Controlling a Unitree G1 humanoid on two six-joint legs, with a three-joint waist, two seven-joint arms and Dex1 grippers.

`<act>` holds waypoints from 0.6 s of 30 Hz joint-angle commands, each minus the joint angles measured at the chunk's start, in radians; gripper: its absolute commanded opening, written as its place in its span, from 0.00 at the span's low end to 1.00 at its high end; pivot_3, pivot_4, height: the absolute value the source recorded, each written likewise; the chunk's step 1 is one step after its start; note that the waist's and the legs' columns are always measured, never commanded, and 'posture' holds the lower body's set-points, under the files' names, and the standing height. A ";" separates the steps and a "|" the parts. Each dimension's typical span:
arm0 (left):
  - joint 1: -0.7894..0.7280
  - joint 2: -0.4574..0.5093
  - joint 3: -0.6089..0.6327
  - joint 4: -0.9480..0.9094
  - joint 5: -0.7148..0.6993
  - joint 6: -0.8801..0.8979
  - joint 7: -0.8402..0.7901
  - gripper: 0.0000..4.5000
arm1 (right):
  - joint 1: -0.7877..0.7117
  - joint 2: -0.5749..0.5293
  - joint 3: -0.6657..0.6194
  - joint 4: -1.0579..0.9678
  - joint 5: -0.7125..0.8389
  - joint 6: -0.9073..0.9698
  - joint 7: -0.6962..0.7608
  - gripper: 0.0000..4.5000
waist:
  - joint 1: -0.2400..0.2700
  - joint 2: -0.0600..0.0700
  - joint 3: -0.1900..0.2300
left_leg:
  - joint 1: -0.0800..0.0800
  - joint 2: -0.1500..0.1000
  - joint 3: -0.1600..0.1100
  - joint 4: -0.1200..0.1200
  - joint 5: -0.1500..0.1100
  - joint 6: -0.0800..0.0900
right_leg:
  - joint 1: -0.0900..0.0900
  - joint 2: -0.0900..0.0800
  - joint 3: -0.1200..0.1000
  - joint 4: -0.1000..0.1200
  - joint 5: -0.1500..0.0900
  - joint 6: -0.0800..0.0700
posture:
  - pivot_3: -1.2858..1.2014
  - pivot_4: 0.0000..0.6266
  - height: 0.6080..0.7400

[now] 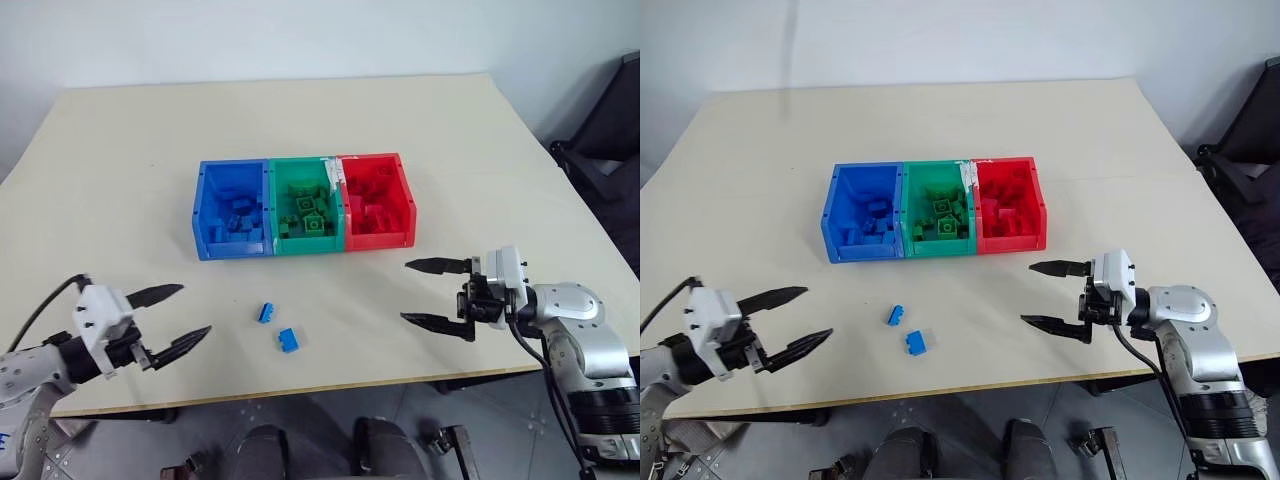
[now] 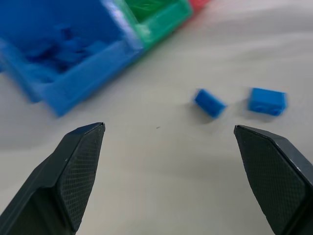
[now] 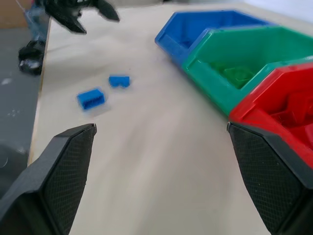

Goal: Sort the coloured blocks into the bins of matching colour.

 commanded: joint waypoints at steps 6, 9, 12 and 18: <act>-0.213 0.056 -0.275 -0.134 0.029 0.202 0.063 1.00 | 0.124 -0.072 -0.089 -0.042 -0.009 -0.084 0.035 1.00 | 0.004 0.000 0.000 | 0.001 0.000 0.000 0.000 0.000 0.000 | 0.000 0.000 0.000 0.000 0.000 0.000 | 0.52 0.24 1.00; -0.289 0.051 -0.404 -0.148 0.082 0.280 0.099 1.00 | 0.166 -0.069 -0.100 -0.072 -0.011 -0.086 0.009 1.00 | 0.003 0.001 0.000 | 0.001 0.000 0.000 0.000 0.000 0.000 | 0.000 0.001 0.001 0.001 0.000 0.000 | 0.52 0.24 1.00; -0.340 0.047 -0.488 -0.173 0.098 0.400 0.148 1.00 | 0.200 -0.062 -0.110 -0.108 -0.009 -0.080 -0.019 1.00 | 0.002 0.001 0.000 | 0.001 0.000 0.001 0.000 0.000 0.000 | 0.000 0.001 0.001 0.000 0.000 0.000 | 0.52 0.24 1.00; -0.395 0.042 -0.610 -0.193 0.174 0.495 0.216 1.00 | 0.275 -0.055 -0.124 -0.187 0.002 -0.069 -0.071 1.00 | 0.007 0.001 0.000 | 0.001 0.000 0.000 0.001 0.000 0.000 | 0.000 0.001 0.002 0.000 0.000 0.000 | 0.52 0.24 1.00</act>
